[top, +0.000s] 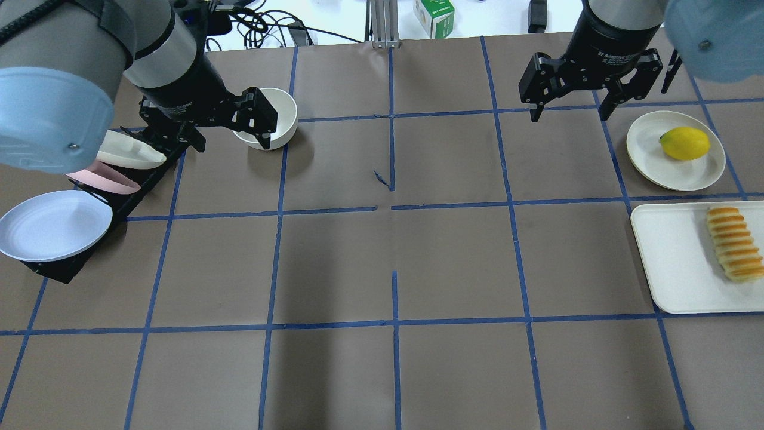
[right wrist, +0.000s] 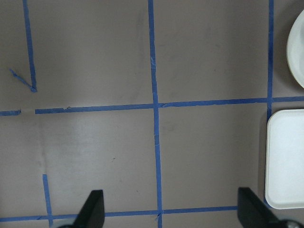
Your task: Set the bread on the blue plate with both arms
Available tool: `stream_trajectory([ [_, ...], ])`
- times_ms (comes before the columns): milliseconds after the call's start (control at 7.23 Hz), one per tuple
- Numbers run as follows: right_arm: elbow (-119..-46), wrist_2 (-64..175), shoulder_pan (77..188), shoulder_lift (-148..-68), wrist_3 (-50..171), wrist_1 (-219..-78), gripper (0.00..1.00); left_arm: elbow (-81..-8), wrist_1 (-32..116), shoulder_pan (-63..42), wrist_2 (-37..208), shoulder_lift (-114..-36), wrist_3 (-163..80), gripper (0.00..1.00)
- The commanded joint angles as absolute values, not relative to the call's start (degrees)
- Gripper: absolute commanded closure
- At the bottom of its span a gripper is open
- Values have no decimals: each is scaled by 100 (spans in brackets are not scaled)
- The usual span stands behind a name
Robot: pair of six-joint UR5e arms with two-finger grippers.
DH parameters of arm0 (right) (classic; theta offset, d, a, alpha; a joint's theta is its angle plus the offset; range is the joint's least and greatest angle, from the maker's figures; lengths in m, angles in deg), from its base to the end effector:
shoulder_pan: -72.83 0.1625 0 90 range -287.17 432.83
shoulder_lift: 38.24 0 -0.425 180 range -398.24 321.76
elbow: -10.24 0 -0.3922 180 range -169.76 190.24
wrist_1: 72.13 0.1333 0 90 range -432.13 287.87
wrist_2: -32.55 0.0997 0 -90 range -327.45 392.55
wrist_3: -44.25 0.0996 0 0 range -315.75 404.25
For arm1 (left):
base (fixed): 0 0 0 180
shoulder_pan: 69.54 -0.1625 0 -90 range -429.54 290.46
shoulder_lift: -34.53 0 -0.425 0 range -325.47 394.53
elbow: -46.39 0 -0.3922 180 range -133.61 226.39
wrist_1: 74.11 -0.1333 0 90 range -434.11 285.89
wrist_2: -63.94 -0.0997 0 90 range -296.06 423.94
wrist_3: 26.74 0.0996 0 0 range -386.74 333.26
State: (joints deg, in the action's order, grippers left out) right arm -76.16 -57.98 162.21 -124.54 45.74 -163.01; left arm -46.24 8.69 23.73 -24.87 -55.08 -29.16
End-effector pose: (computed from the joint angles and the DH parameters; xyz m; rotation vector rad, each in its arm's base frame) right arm 0.1267 -0.5221 0.4877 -0.0578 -3.1318 0.0214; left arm -0.1635 -0.4884 0.4816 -0.0245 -3.1136 0.1331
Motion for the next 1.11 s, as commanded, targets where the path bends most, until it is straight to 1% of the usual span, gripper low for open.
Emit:
stream_trajectory([
  [0,-7616,-5789,16213,-12454,4574,-16301,0,-4677,824,2423,-2589,-5538,-2964,0],
  [415,-7642,-5763,16143,-12446,4600,-16345,0,-4712,841,2441,-2589,-5486,-2947,0],
  [691,-7948,-5806,15854,-12332,4504,-17412,0,-4800,763,2441,-2589,-5511,-2876,0],
  [968,-7994,-5772,15756,-12419,4495,-17260,0,-4713,360,2110,-2589,-5442,-2327,0],
])
